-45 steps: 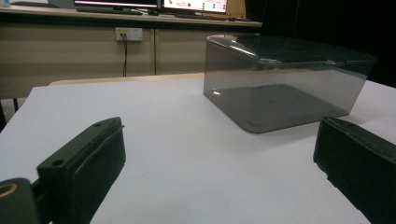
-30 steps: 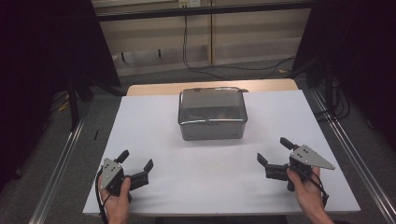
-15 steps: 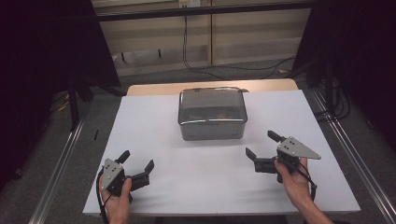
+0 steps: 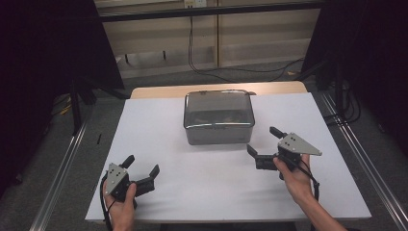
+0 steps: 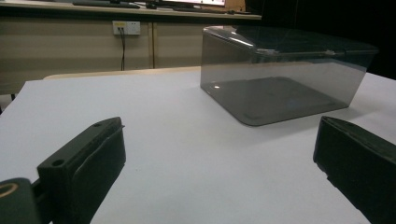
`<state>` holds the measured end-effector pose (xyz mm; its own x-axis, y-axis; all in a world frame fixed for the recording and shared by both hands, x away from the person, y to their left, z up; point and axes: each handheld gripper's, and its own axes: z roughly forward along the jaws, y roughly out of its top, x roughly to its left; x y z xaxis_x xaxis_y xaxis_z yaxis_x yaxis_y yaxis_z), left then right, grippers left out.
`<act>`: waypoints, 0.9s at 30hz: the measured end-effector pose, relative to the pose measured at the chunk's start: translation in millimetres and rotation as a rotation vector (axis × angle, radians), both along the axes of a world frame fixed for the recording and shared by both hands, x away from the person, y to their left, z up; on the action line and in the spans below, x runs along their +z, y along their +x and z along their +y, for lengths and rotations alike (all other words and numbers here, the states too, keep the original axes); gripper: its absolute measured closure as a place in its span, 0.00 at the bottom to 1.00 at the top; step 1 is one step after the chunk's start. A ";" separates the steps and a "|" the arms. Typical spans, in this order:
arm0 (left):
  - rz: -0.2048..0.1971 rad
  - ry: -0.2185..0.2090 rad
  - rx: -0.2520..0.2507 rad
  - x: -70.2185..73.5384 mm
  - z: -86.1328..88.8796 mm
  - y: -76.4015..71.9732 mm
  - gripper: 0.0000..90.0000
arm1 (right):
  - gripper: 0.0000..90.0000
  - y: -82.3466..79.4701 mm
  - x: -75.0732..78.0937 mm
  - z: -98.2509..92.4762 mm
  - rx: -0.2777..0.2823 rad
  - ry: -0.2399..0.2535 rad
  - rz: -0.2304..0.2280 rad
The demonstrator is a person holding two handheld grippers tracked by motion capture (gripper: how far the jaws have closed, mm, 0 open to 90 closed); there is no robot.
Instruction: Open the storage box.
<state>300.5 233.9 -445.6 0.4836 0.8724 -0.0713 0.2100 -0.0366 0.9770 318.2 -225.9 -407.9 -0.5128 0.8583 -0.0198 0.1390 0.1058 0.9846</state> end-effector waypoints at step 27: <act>0.007 0.009 0.012 -0.9 2.8 0.1 0.03 | 0.04 20.0 17.0 35.0 0.007 -0.277 -0.122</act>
<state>300.6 236.7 -446.5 0.4730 0.8786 -0.0665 0.2174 -0.0432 0.9751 338.2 -191.0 -390.9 -0.4981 0.8081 -0.3143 0.0196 0.3729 0.9277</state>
